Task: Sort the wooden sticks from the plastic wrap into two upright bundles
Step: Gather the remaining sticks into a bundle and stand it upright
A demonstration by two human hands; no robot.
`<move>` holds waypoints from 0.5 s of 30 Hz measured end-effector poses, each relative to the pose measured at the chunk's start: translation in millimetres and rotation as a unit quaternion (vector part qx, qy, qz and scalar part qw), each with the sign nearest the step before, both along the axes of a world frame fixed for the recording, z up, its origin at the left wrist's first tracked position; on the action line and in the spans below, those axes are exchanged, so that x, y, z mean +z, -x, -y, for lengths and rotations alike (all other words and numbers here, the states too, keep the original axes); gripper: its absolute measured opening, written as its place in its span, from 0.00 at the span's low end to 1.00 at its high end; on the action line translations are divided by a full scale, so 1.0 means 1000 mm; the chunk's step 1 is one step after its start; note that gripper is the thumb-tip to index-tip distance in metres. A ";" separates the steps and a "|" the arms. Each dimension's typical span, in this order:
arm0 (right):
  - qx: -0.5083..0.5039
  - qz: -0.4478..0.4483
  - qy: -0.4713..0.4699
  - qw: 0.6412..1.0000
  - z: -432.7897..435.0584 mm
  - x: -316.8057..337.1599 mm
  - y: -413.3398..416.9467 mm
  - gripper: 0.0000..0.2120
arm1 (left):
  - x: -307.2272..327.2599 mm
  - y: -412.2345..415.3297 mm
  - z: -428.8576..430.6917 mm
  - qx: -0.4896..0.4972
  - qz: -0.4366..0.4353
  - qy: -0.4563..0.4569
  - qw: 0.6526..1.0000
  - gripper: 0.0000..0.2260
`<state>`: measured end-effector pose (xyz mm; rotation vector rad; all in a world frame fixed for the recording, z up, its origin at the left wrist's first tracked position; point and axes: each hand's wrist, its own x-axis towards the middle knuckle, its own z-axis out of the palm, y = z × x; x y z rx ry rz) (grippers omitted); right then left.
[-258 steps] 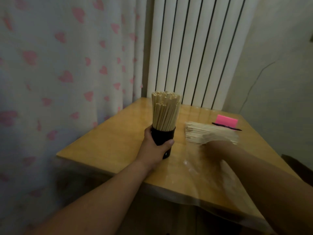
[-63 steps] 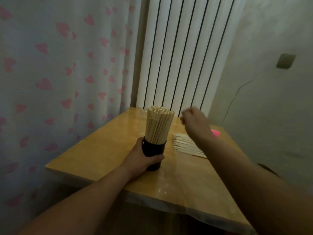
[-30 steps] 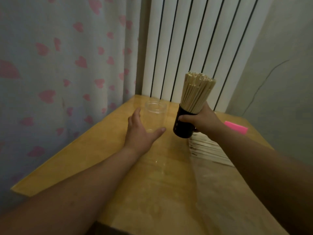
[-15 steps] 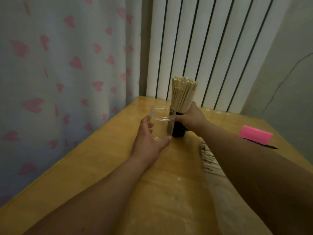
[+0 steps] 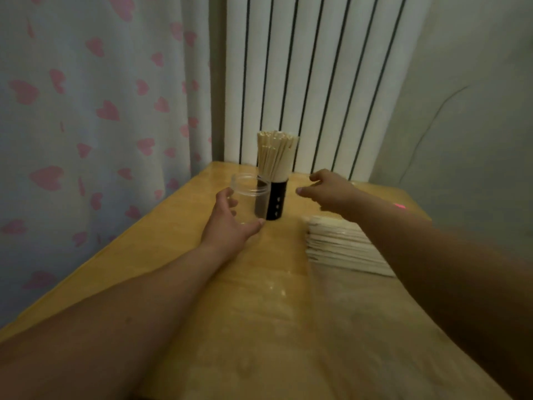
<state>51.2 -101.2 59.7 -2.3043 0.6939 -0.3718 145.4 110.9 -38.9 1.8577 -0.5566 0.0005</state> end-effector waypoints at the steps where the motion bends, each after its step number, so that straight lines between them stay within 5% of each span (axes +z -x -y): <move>1: 0.008 0.004 0.006 1.000 0.000 0.009 0.024 0.27 | 0.003 0.010 -0.002 -0.004 0.007 0.003 1.000 0.47; 4: 0.028 0.028 0.000 0.999 -0.006 0.029 0.105 0.12 | 0.009 0.046 -0.009 -0.018 0.028 0.022 0.999 0.48; 8: 0.082 0.020 -0.014 0.996 -0.028 0.040 0.209 0.17 | 0.004 0.091 -0.024 -0.024 0.035 0.024 0.999 0.47; 11: 0.180 -0.097 -0.092 0.975 -0.049 0.030 0.261 0.16 | -0.003 0.113 -0.029 -0.016 0.018 0.027 0.999 0.46; 15: 0.163 -0.187 0.125 0.961 -0.058 -0.033 0.264 0.18 | -0.009 0.130 -0.026 -0.024 -0.007 0.032 0.999 0.46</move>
